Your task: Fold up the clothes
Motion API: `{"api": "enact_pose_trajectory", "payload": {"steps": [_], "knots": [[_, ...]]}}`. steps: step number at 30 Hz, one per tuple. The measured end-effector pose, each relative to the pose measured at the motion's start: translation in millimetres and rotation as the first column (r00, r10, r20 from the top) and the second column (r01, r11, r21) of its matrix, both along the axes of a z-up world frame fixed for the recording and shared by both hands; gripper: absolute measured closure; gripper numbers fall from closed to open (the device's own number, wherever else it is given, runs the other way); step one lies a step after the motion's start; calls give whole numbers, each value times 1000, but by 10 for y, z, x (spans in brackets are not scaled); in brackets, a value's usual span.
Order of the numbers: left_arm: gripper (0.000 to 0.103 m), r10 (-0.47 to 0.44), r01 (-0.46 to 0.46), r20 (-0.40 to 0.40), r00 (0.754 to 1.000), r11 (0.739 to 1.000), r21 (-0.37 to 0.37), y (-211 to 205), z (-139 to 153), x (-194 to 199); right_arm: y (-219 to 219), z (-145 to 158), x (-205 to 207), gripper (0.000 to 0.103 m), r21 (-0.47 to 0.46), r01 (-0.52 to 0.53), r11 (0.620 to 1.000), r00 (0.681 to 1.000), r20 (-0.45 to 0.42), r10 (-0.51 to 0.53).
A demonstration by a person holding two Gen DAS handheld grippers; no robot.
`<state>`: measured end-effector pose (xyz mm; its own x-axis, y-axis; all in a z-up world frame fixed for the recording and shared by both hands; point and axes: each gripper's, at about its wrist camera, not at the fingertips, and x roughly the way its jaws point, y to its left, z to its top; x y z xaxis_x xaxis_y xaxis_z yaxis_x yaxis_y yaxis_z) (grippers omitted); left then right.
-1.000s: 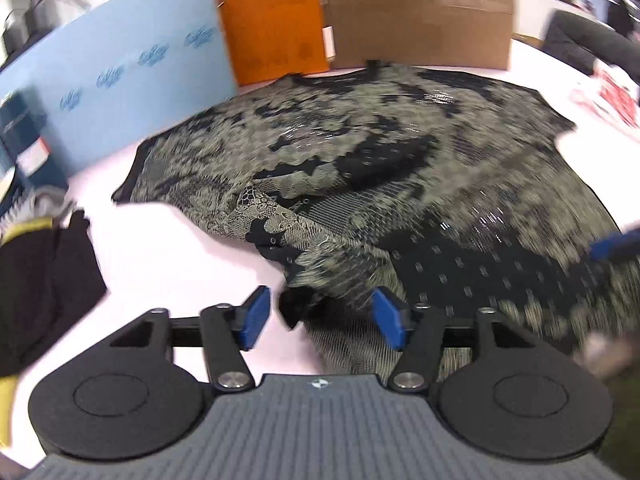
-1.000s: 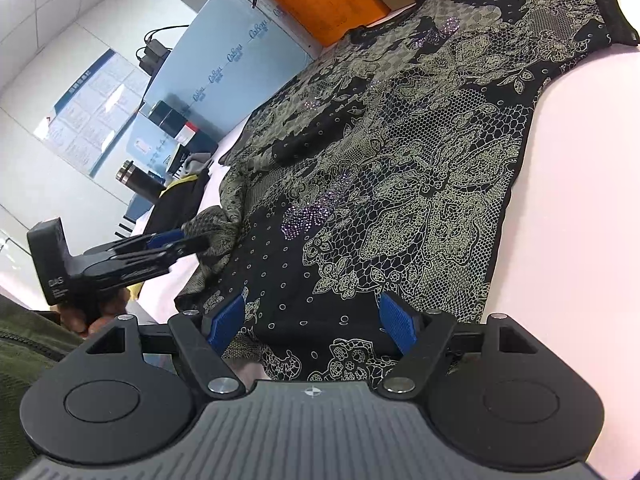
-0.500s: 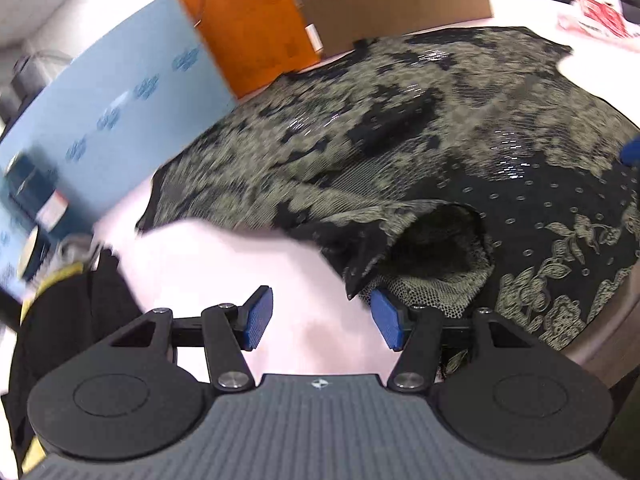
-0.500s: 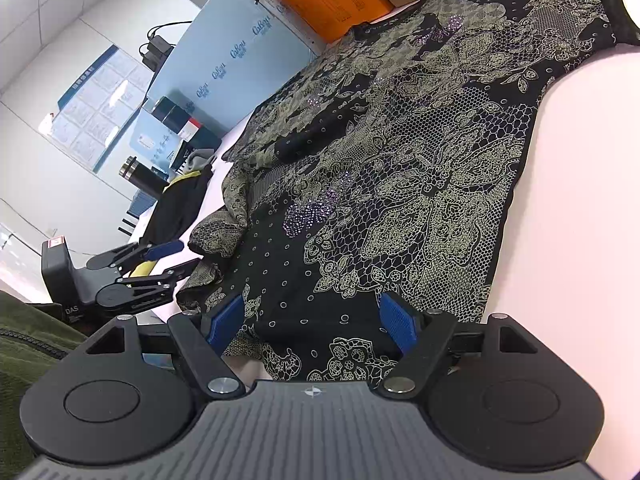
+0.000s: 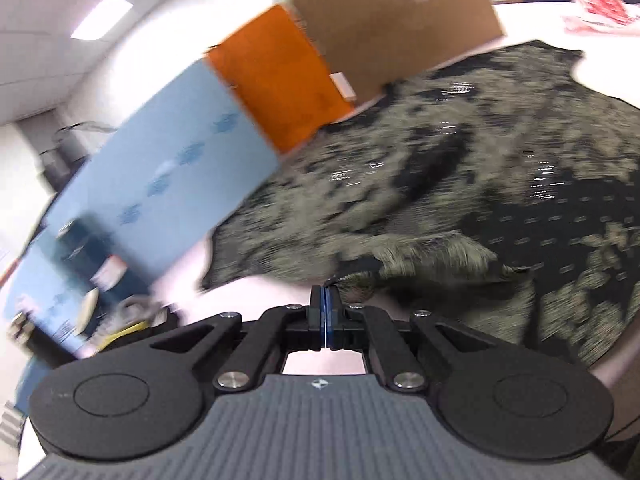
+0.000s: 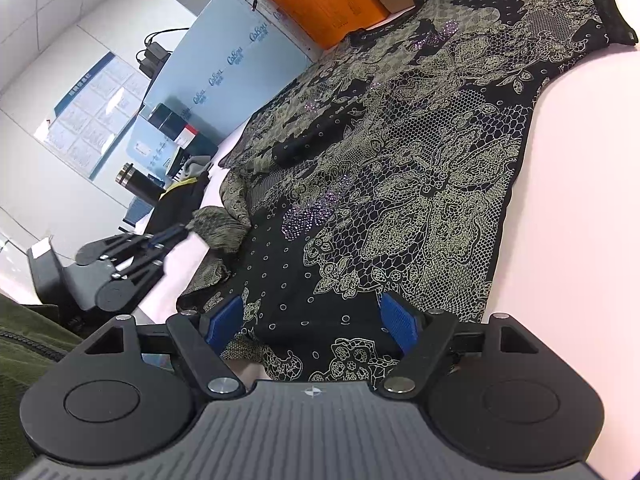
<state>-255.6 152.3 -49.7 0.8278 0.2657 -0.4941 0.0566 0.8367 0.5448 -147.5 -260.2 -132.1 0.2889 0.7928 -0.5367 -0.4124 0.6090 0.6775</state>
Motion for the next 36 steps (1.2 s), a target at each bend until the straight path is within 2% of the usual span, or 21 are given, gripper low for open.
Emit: {"api": "enact_pose_trajectory", "payload": {"steps": [3, 6, 12, 17, 19, 20, 22, 23, 24, 26, 30, 34, 36], "knots": [[102, 108, -108, 2, 994, 993, 44, 263, 81, -144, 4, 1, 1, 28, -2, 1, 1000, 1000, -1, -1], [102, 206, -204, -33, 978, 977, 67, 526, 93, -305, 7, 2, 0, 28, -4, 2, 1000, 1000, -2, -2], [102, 318, -299, -126, 940, 943, 149, 769, -117, -498, 5, 7, 4, 28, -10, 0, 1000, 1000, -8, 0], [102, 427, -389, -166, 889, 895, 218, 865, -267, -513, 9, 22, 14, 28, -25, -9, 1000, 1000, -12, 9], [99, 441, -405, -162, 883, 889, 214, 899, -262, -541, 3, 39, 29, 28, -36, -17, 999, 1000, -13, 17], [99, 441, -408, -155, 884, 890, 202, 918, -239, -551, 5, 50, 34, 28, -44, -21, 999, 1000, -14, 20], [90, 426, -406, -141, 894, 901, 151, 953, -157, -567, -7, 140, 4, 26, -71, -16, 997, 1000, 15, 17], [78, 415, -401, -132, 900, 908, 121, 973, -117, -569, -26, 204, -29, 23, -85, -8, 996, 999, 45, 12], [60, 405, -396, -122, 906, 914, 95, 986, -90, -561, -88, 269, -80, 23, -113, 28, 993, 996, 85, -18], [46, 384, -381, -124, 915, 923, 47, 1012, -59, -500, -246, 371, -181, 23, -155, 107, 982, 986, 145, -85], [44, 319, -324, -144, 937, 946, -9, 995, -59, -391, -530, 341, -399, 23, -147, 185, 972, 982, 75, -175], [41, 245, -240, -192, 950, 969, 52, 904, -239, -307, -503, 262, -656, 27, -185, 197, 963, 980, 52, -190], [45, 217, -206, -196, 956, 976, 73, 860, -295, -301, -405, 201, -715, 27, -200, 214, 956, 976, 72, -203]]}}
